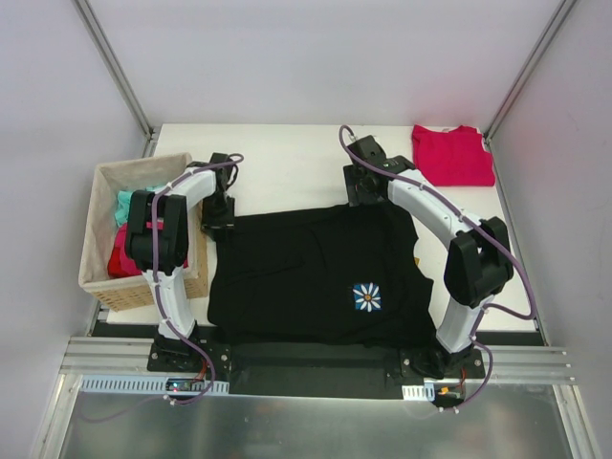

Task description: Fold and stack the t-shirts

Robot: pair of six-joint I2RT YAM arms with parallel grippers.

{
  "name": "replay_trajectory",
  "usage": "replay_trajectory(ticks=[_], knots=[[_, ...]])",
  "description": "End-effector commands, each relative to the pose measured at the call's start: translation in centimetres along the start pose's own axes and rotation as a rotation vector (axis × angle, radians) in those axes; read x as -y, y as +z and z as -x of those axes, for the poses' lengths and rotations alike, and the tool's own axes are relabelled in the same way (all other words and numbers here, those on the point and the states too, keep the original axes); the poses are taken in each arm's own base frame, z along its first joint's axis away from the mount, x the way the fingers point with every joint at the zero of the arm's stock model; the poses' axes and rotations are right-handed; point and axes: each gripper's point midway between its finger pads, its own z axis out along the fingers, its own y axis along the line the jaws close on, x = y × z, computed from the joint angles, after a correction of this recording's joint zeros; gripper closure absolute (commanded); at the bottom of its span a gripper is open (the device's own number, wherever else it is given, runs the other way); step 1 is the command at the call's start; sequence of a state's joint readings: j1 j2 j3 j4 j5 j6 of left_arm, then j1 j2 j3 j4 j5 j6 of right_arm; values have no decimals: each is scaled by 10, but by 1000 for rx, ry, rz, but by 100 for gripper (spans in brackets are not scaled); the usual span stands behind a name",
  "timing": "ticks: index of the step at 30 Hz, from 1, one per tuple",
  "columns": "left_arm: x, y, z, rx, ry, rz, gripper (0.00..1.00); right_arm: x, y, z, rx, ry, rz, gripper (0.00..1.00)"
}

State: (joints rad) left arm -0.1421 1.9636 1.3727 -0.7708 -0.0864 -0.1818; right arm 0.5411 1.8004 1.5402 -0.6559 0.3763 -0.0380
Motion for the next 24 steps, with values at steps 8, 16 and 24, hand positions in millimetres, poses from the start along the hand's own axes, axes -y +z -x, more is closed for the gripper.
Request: replay_trajectory(ticks=[8,16,24], knots=[[-25,-21,27,75,-71,51,60,-8,-15,13,52,16,44,25],[-23,-22,35,76,-80,49,61,-10,-16,13,52,8,42,25],[-24,-15,30,53,-82,55,61,-9,-16,12,51,4,39,25]])
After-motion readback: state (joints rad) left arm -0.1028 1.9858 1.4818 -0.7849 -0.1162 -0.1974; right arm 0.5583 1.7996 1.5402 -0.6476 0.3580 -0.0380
